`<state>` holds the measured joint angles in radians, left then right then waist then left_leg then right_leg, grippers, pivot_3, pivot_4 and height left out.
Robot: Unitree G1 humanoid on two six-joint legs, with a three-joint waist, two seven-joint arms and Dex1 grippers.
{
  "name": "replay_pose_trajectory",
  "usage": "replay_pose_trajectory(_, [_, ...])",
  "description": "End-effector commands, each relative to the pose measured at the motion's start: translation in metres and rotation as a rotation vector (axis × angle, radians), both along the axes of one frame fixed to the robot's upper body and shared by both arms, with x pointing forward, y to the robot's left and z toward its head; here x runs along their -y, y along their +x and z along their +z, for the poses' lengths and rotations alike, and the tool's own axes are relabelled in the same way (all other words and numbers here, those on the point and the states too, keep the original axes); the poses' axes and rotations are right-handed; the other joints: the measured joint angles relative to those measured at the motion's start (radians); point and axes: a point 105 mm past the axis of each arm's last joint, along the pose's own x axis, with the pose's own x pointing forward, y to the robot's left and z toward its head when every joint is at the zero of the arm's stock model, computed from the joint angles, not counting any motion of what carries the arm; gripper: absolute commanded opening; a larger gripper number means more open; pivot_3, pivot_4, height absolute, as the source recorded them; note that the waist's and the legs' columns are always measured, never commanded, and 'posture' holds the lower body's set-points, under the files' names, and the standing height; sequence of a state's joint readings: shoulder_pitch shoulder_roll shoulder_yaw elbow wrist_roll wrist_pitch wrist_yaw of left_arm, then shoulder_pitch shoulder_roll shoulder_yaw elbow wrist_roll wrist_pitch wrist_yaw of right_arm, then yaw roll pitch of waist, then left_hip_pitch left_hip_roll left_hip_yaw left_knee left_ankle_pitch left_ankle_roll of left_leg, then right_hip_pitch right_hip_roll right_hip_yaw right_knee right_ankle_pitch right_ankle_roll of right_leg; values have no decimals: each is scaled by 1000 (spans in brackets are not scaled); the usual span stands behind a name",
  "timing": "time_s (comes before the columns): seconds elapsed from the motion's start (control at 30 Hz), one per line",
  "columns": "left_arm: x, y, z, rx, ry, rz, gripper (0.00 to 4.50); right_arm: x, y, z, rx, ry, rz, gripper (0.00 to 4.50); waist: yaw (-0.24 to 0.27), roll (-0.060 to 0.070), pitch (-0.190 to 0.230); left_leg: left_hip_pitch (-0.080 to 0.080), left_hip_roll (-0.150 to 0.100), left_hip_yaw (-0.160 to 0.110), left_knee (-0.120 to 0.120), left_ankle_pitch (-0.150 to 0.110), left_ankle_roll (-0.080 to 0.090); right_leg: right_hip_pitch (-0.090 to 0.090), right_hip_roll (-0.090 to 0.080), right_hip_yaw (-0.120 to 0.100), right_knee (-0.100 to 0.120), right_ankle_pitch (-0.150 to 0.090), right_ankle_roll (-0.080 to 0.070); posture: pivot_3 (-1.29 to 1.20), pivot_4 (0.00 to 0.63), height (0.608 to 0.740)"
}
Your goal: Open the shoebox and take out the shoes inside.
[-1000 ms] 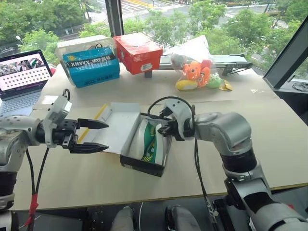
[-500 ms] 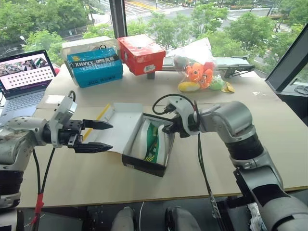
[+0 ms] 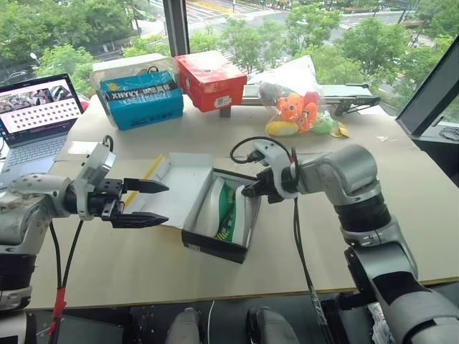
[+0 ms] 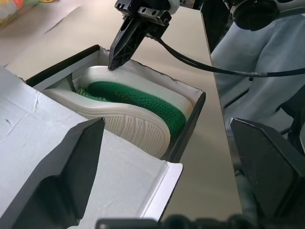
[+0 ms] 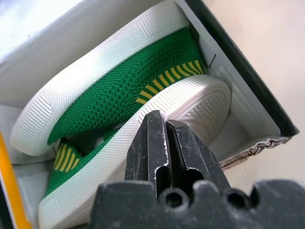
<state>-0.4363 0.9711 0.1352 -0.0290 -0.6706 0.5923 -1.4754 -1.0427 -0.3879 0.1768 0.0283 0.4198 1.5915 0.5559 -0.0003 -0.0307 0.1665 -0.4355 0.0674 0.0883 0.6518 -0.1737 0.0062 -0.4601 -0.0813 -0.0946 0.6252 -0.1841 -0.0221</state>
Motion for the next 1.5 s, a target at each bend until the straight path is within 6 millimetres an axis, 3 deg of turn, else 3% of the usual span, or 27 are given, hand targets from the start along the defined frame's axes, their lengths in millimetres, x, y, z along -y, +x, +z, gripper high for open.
replay_pose_trajectory(0.03, [2, 0, 9, 37, -6, -22, 4500, 4, 2, 15, 32, 23, -24, 54, 0, 0, 0, 0, 0, 0, 0, 0, 0, 0, 0, 0, 0, 0, 0, 0, 150, 739])
replay_pose_trajectory(0.5, [0, 0, 8, 35, 2, -24, 4500, -7, -6, 51, 121, 122, 24, 54, -3, 0, 2, -7, 0, 1, -2, 4, 7, -7, 1, 1, 0, 4, 6, 0, 150, 739])
replay_pose_trajectory(0.97, [0, 1, 9, 35, 15, -26, 4500, -9, -6, 60, 114, 175, -6, 54, -7, 0, 2, -7, 0, 1, -2, 5, 8, -7, 2, 1, -1, 4, 6, 0, 150, 739])
replay_pose_trajectory(1.5, [1, 2, 9, 27, 36, -31, 4500, -21, 2, 71, 20, 418, -102, 54, -13, 0, 2, -7, 0, 1, -2, 5, 8, -6, 3, 1, -1, 4, 6, 0, 150, 739])
